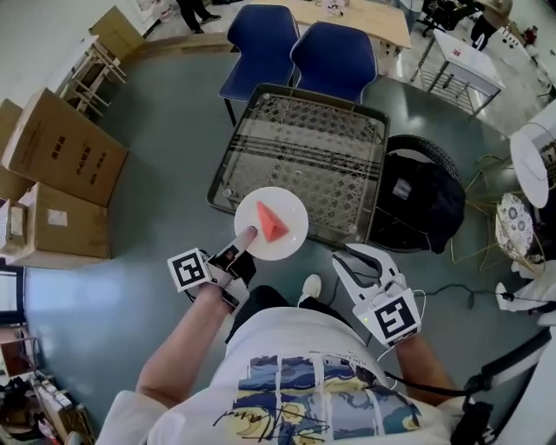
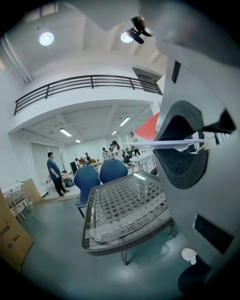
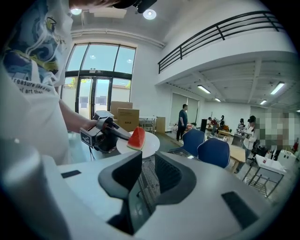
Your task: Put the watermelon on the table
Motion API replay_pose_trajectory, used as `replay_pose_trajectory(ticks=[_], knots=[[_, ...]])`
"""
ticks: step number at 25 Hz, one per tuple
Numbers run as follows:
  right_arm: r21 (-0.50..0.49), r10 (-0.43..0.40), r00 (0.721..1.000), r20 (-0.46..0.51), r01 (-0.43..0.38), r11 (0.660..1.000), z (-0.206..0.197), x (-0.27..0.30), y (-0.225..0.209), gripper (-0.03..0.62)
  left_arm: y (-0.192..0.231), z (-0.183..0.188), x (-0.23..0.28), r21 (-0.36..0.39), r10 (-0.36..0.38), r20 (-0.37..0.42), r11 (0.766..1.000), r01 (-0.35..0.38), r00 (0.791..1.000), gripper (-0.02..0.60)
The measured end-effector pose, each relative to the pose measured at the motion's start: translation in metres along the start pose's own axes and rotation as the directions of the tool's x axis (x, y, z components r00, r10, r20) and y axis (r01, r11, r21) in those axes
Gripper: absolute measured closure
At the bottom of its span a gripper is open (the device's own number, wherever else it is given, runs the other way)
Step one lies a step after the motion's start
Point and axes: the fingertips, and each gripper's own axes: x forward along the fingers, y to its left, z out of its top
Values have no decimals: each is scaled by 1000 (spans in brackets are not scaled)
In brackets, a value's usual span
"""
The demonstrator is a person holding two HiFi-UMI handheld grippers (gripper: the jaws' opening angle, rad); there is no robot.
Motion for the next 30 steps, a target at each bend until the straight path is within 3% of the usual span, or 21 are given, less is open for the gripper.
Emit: replay_pose_trajectory(ticks=[8,18,25,30], knots=[[42,9,999,-46,-7,999,-9,41,-50,510,43,71,66,-16,22,16,1000,-22,1000,557],[122,-132,979,-154,152,981,14,139,-115,510,142,200,143,-24,10,-47,1000,-11,999,557],[170,-184,948,-260,233,958,35,208,-150,510,227,285,203,-13,132,-122,991,-135,984,555],[225,-207,918,-339,293,929,21,225,-148,510,285,305,238,-19,182,-162,982,-187,970,555]])
